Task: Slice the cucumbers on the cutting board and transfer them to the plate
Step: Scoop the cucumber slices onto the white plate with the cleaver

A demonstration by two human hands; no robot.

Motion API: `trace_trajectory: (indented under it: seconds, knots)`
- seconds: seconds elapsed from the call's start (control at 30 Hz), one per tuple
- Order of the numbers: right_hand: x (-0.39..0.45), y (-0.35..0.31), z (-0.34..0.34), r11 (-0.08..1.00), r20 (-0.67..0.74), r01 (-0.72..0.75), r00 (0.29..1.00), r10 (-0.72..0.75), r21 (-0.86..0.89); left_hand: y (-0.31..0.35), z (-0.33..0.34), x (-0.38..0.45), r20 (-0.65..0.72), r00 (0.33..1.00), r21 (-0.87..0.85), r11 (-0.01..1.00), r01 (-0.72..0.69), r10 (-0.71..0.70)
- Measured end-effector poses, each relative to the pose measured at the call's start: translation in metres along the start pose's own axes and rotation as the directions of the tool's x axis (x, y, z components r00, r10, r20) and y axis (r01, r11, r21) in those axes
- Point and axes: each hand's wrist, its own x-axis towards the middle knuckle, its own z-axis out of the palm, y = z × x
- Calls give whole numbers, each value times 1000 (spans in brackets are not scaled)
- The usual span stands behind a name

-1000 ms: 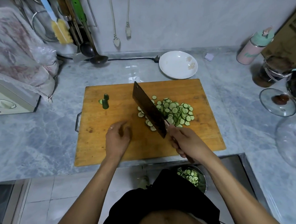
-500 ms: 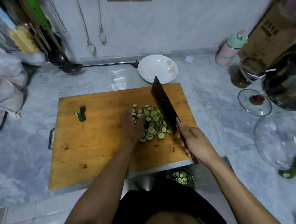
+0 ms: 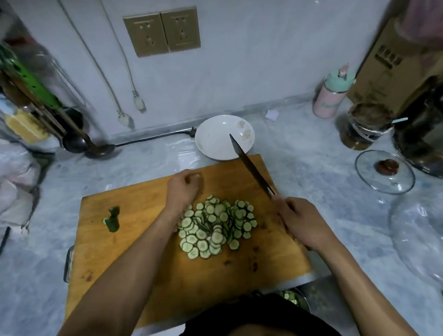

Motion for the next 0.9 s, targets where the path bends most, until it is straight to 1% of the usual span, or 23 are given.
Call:
trace_trajectory:
  seconds: [0.07, 0.1, 0.13, 0.17, 0.2, 0.23, 0.33, 0.37, 0.5, 0.57, 0.67, 0.73, 0.8, 0.9]
  knots:
    - [8, 2, -2, 1000, -13, -2, 1000, 2, 2, 10, 15, 31, 29, 994, -8, 994, 106, -106]
    - [11, 3, -3, 1000, -21, -4, 1000, 5, 12, 14, 23, 45, 57, 977, -65, 976, 208, -205]
    - [13, 4, -4, 1000, -29, -7, 1000, 8, 29, 21, 32, 56, 110, 945, -160, 932, 324, -309]
    - [16, 6, -5, 999, -34, -15, 999, 16, 46, 27, 40, 65, 166, 903, -254, 867, 428, -397]
    - [17, 8, -5, 998, -39, -22, 999, 24, 60, 32, 48, 71, 209, 869, -325, 806, 494, -448]
    - [19, 10, -6, 997, -45, -28, 999, 31, 68, 36, 55, 76, 234, 851, -367, 768, 525, -470]
    - [24, 15, -6, 993, -51, -57, 997, 63, 101, 43, 70, 88, 289, 823, -482, 669, 566, -489]
    - [25, 16, -6, 990, -51, -73, 996, 79, 120, 45, 73, 93, 303, 814, -494, 649, 579, -496]
    - [27, 16, -3, 977, -52, -120, 990, 131, 176, 47, 74, 110, 310, 757, -381, 654, 654, -576]
    - [26, 17, 0, 968, -62, -134, 987, 151, 211, 56, 68, 113, 282, 747, -402, 633, 662, -602]
    - [24, 20, 5, 951, -90, -131, 983, 162, 280, 71, 54, 101, 189, 781, -448, 656, 608, -595]
    - [22, 20, 6, 944, -104, -126, 981, 164, 304, 74, 41, 78, 148, 816, -543, 644, 539, -558]
    - [20, 18, 7, 939, -111, -113, 981, 156, 325, 68, 28, 47, 144, 852, -628, 619, 472, -504]
    - [17, 12, 13, 936, -109, -101, 983, 145, 337, 57, 4, -12, 172, 861, -703, 553, 448, -480]
